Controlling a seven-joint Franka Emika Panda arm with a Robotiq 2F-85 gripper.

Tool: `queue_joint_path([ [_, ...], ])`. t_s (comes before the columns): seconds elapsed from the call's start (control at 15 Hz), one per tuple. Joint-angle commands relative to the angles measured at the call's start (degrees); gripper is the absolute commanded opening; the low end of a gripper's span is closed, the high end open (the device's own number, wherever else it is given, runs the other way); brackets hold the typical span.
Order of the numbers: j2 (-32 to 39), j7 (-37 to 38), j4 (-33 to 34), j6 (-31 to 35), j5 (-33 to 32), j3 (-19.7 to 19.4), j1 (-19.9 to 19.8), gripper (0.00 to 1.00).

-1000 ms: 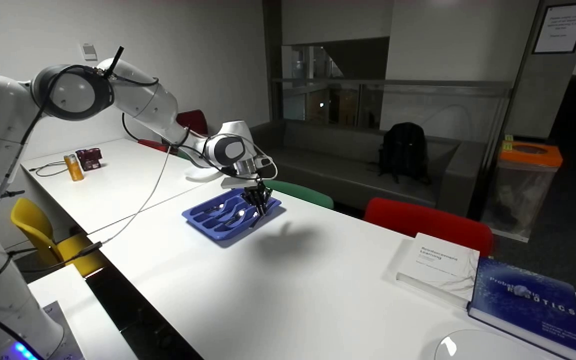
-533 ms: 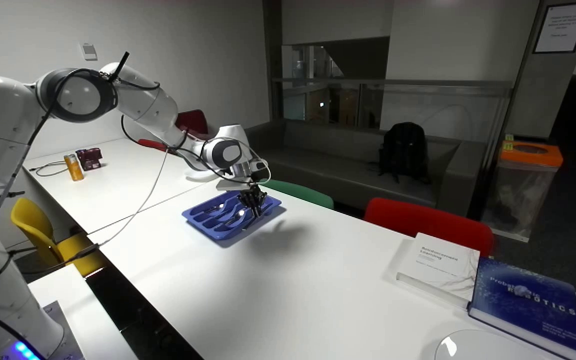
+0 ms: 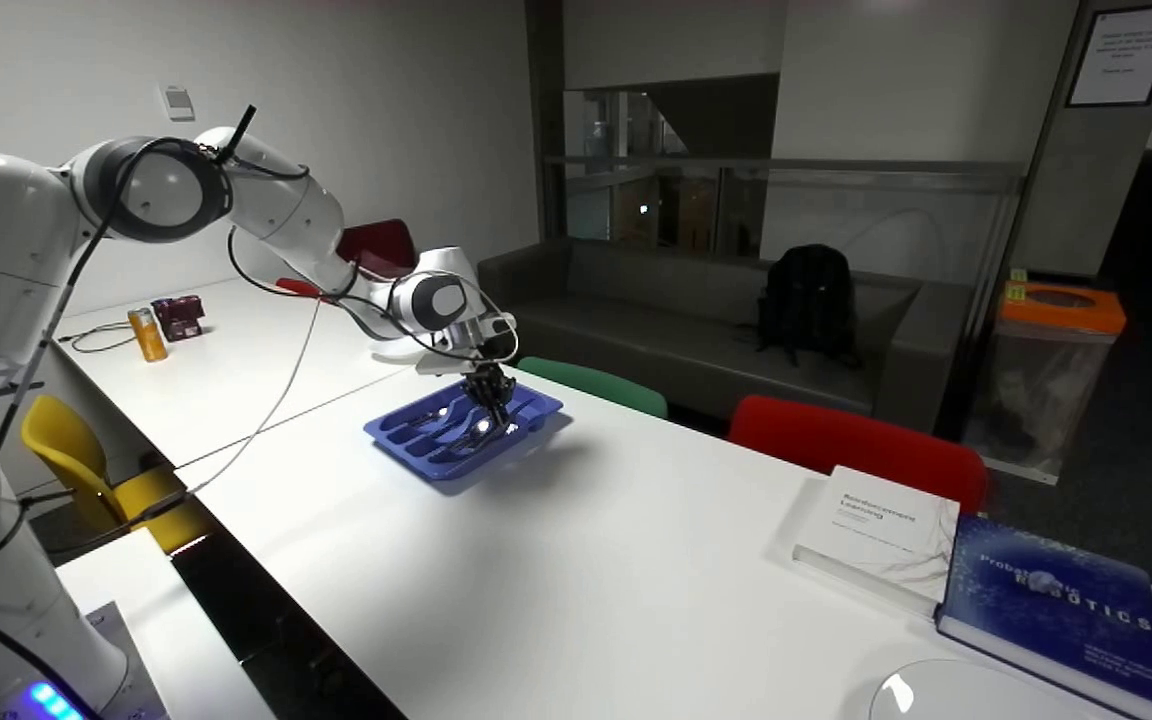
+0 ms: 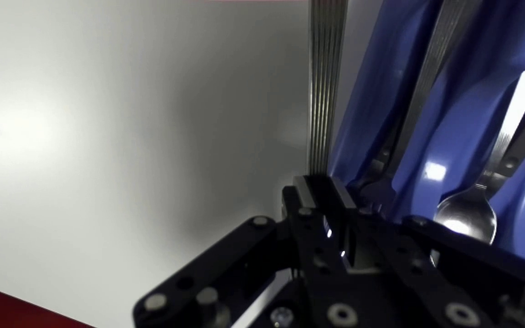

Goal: Pick up the silver cutlery from the counter and place it on the blue tray

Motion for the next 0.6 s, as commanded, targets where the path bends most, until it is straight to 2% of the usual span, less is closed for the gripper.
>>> queue_joint_path([
  [0.0,-0.5,5.6,0.8,-1.2,-2.7,-1.9,2.9,0.03],
  [0.27,-0.6,7.5,1.3,-2.6,-2.9,-1.7,4.1,0.03],
  [0.53,-0.8,4.2,1.9,-5.4,-1.7,0.4,3.6,0.03],
])
